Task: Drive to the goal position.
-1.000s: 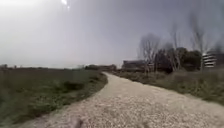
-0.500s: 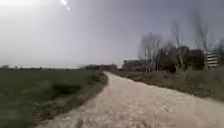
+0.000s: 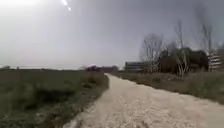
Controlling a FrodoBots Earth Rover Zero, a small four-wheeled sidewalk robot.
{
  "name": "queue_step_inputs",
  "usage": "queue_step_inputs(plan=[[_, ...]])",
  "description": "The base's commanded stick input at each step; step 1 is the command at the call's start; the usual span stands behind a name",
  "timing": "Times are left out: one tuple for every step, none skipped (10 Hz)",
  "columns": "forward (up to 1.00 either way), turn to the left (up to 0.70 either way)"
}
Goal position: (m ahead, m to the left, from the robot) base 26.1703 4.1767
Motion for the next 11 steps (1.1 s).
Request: queue_step_inputs(plan=[[1.0,0.0],[1.0,0.0],[1.0,0.0],[1.0,0.0],[1.0,0.0],[1.0,0.0],[1.0,-0.01],[1.0,-0.02],[1.0,-0.07],[1.0,-0.16],[1.0,-0.25]])
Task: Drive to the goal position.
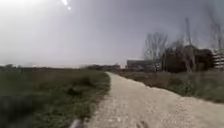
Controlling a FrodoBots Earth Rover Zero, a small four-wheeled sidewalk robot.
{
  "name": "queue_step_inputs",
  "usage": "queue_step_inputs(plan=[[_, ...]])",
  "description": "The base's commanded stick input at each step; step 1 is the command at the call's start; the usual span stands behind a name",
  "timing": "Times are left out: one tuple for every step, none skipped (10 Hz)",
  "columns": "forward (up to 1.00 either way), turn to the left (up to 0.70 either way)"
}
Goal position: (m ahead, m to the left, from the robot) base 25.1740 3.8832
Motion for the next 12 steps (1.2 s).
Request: queue_step_inputs(plan=[[1.0,-0.34],[1.0,0.0],[1.0,0.0],[1.0,0.0],[1.0,0.0],[1.0,0.0],[1.0,-0.14],[1.0,-0.26],[1.0,-0.37],[1.0,-0.36],[1.0,-0.31],[1.0,-0.25]])
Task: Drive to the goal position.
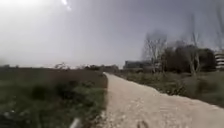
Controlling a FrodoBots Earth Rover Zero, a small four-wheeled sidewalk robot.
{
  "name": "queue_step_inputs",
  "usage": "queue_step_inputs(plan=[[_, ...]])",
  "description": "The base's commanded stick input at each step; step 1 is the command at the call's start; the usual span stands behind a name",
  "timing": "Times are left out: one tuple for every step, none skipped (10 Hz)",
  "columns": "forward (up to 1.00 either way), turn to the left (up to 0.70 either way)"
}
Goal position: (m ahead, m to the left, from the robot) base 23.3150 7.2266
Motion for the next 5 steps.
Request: queue_step_inputs(plan=[[1.0,-0.2],[1.0,-0.15],[1.0,-0.09],[1.0,-0.04],[1.0,0.0]])
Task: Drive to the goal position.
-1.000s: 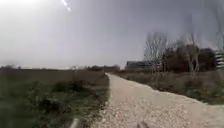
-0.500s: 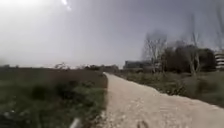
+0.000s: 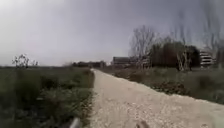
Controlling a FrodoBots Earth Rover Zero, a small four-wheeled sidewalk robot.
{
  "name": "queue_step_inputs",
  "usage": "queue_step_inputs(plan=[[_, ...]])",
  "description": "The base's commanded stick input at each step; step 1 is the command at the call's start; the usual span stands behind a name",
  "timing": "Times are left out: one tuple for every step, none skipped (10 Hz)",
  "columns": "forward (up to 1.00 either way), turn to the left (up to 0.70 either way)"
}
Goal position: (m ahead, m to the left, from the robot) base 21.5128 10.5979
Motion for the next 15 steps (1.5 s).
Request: queue_step_inputs(plan=[[1.0,0.0],[1.0,0.0],[1.0,0.0],[1.0,0.0],[1.0,0.0],[1.0,0.0],[1.0,0.0],[1.0,0.0],[1.0,0.0],[1.0,0.0],[1.0,0.0],[1.0,0.0],[1.0,0.0],[1.0,0.0],[1.0,0.0]])
